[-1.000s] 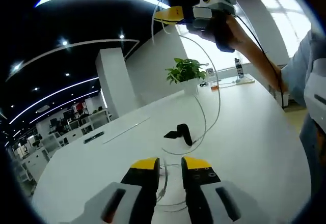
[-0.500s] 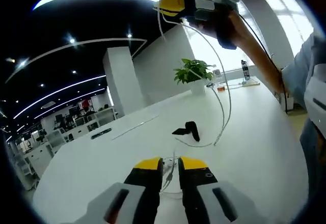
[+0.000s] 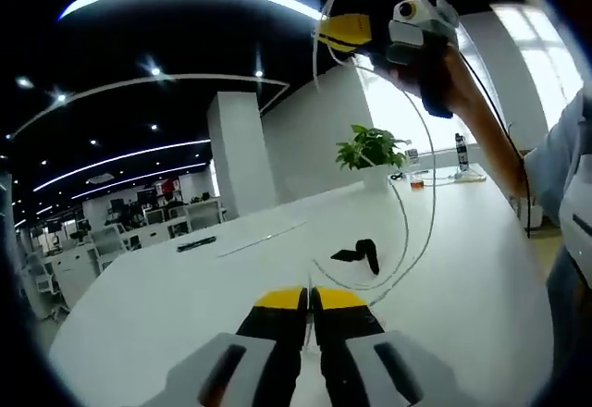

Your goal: Peel open the Velcro strap on the desktop, arrange the wired earphones neatly onto it, and close the Velcro strap to secure them.

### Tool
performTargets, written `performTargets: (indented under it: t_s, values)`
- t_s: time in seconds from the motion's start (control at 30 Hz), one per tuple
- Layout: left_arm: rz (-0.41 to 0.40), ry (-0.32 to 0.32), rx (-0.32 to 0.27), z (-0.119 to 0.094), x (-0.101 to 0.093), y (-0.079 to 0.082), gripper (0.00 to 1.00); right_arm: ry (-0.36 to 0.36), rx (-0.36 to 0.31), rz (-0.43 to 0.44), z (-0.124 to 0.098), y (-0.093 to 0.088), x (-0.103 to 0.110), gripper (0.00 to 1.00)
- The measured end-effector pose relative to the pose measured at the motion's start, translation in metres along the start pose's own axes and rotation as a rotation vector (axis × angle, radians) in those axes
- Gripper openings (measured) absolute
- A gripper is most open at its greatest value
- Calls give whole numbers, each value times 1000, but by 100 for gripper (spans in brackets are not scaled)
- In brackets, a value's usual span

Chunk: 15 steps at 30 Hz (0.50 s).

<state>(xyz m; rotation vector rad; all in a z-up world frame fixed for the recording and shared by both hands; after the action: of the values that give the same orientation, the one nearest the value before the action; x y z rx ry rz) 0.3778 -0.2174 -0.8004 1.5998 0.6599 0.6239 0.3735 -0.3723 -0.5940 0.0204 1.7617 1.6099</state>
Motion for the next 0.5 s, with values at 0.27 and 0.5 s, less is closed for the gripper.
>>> performTargets:
  t_s: [0.27, 0.5]
  values:
    - [-85, 26, -93, -5, 8, 11, 7, -200, 109, -237, -40, 1, -39, 4]
    - [-57, -4, -38, 0, -2, 0, 7, -217, 103, -184, -58, -4, -55, 4]
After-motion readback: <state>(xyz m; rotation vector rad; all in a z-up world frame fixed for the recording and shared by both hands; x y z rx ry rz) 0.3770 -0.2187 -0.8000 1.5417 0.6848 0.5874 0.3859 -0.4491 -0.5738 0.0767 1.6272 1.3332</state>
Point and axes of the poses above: the point that each gripper's makers call its tool centre point, and the gripper's own axes: z roughly forward along the fingers, x roughly to its left, y roughly out of its top, the point moved 4 cm from there along -z, roughly backward along the fingers, and after that the axes turned 6 degrees about -z, right-handed, at the moved point
